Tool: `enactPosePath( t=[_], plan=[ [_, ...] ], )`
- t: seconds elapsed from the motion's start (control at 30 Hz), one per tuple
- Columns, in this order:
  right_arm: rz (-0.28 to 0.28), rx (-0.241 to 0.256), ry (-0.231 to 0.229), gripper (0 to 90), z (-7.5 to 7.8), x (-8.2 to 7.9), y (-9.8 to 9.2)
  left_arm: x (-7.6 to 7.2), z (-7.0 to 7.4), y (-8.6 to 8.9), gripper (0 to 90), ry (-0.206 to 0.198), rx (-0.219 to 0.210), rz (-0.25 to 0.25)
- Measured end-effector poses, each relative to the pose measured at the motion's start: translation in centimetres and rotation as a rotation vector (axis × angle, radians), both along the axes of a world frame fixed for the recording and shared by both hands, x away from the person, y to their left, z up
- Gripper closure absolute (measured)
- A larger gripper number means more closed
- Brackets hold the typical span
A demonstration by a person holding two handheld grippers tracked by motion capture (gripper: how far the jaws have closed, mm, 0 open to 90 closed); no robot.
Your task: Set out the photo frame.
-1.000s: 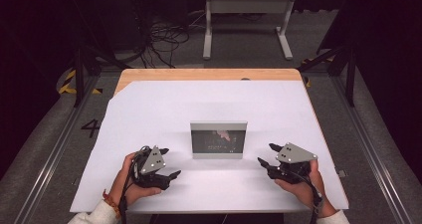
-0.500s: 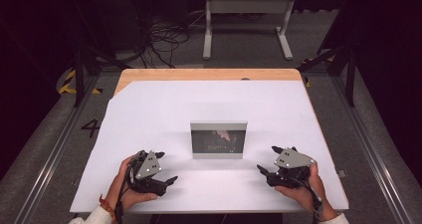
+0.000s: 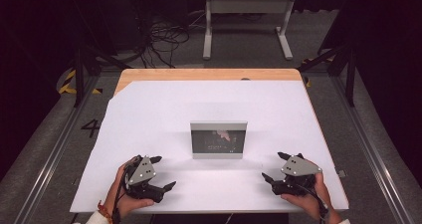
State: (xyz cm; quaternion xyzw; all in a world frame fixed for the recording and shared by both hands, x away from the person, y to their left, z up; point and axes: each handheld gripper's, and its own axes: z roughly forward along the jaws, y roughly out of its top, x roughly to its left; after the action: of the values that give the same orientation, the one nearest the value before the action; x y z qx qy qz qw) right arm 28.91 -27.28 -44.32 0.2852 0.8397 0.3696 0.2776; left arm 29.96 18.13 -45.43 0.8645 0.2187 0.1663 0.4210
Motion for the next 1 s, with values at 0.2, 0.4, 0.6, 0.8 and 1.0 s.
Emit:
enactPosePath(
  t=[0.2, 0.4, 0.6, 0.8, 1.0],
  plan=[
    [-0.002, 0.024, -0.013, 16.6, 0.13, -0.32, -0.27, 0.03, 0.03, 0.23, 8.4, 0.008, -0.046, -0.003],
    [-0.008, 0.008, -0.019, 16.5, 0.04, -0.2, -0.01, -0.03, -0.11, 0.23, 7.5, 0.009, -0.035, -0.007],
    [-0.003, -0.009, -0.026, 16.6, -0.01, -0.28, 0.31, -0.06, -0.06, 0.16, 7.9, 0.001, -0.026, -0.006],
    [-0.006, -0.012, -0.028, 16.7, -0.07, -0.28, 0.21, 0.18, -0.3, -0.33, 8.0, 0.012, -0.01, -0.015],
    [-0.003, -0.02, -0.026, 16.8, -0.19, -0.3, 0.2, 0.29, -0.33, -0.41, 8.3, 0.012, -0.008, -0.016]
  ],
)
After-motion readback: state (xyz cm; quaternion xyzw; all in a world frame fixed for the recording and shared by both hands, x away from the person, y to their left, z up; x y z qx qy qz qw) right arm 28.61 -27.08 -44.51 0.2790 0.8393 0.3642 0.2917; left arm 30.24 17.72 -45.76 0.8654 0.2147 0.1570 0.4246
